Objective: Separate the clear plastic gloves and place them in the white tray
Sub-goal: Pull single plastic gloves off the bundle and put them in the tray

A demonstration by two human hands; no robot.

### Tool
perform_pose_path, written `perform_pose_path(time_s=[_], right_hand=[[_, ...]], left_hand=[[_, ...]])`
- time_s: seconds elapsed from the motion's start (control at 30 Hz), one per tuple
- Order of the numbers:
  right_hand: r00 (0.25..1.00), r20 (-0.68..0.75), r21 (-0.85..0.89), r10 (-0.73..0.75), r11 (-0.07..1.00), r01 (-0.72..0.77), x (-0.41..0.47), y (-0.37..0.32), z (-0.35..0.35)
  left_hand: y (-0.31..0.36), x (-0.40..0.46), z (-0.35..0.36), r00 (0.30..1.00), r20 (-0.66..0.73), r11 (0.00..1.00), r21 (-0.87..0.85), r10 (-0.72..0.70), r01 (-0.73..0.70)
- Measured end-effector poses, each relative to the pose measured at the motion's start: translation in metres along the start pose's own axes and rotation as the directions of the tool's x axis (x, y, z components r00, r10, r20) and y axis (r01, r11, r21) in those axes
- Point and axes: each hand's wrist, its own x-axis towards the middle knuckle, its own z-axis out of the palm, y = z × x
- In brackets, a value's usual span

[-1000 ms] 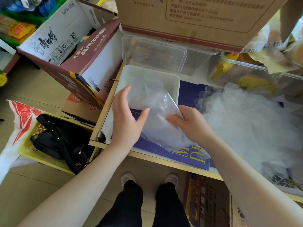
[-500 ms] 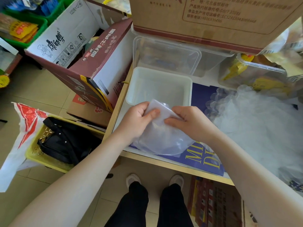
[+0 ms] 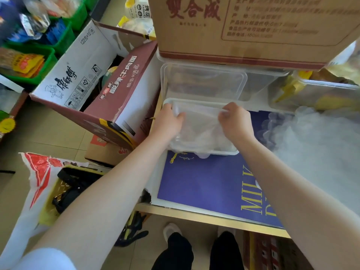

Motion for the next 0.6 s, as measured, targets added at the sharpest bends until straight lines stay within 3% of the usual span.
perform_pose_path(time_s=[0.07, 0.1, 0.17, 0.2, 0.3, 0.4, 0.43, 0.5, 0.57, 0.6], right_hand=[[1.000, -0.025, -0.098, -0.004, 0.995, 0.001, -0.001, -0.002, 0.006], [0.999, -0.041, -0.135, -0.010, 0.991, 0.005, -0.001, -0.001, 0.009], [0.998, -0.061, -0.178, -0.011, 0.984, 0.000, -0.001, -0.001, 0.013], [0.998, -0.057, -0.197, -0.007, 0.980, -0.005, 0.000, -0.002, 0.015], [1.000, 0.004, -0.286, 0.023, 0.958, -0.021, 0.000, -0.009, 0.019], [0.997, 0.080, -0.435, 0.021, 0.900, 0.016, -0.002, -0.011, 0.024], [0.995, 0.097, -0.524, -0.024, 0.848, 0.072, -0.008, -0.012, 0.026], [0.968, 0.039, -0.736, -0.247, 0.649, 0.195, -0.016, -0.005, 0.034], [0.890, 0.034, -0.757, -0.455, 0.569, 0.320, -0.022, -0.004, 0.038], [0.850, 0.167, -0.681, -0.500, 0.565, 0.466, -0.023, -0.003, 0.040]], left_hand=[[-0.001, -0.005, -0.005, 0.994, 0.028, 0.969, 0.224, 0.102, -0.106], [-0.005, -0.009, -0.007, 0.973, 0.003, 0.903, 0.372, 0.231, -0.216], [-0.015, -0.011, -0.009, 0.853, 0.016, 0.687, 0.586, 0.521, -0.430], [-0.017, -0.009, -0.010, 0.814, 0.082, 0.601, 0.632, 0.576, -0.489], [-0.018, -0.002, -0.008, 0.848, 0.364, 0.520, 0.673, 0.385, -0.526], [-0.019, 0.003, -0.003, 0.853, 0.427, 0.478, 0.707, 0.299, -0.522], [-0.019, 0.003, 0.000, 0.851, 0.428, 0.465, 0.713, 0.306, -0.525], [-0.019, 0.007, 0.003, 0.852, 0.413, 0.430, 0.739, 0.320, -0.519], [-0.015, 0.010, 0.004, 0.854, 0.391, 0.374, 0.777, 0.344, -0.507], [-0.013, 0.010, 0.005, 0.852, 0.384, 0.341, 0.795, 0.356, -0.501]])
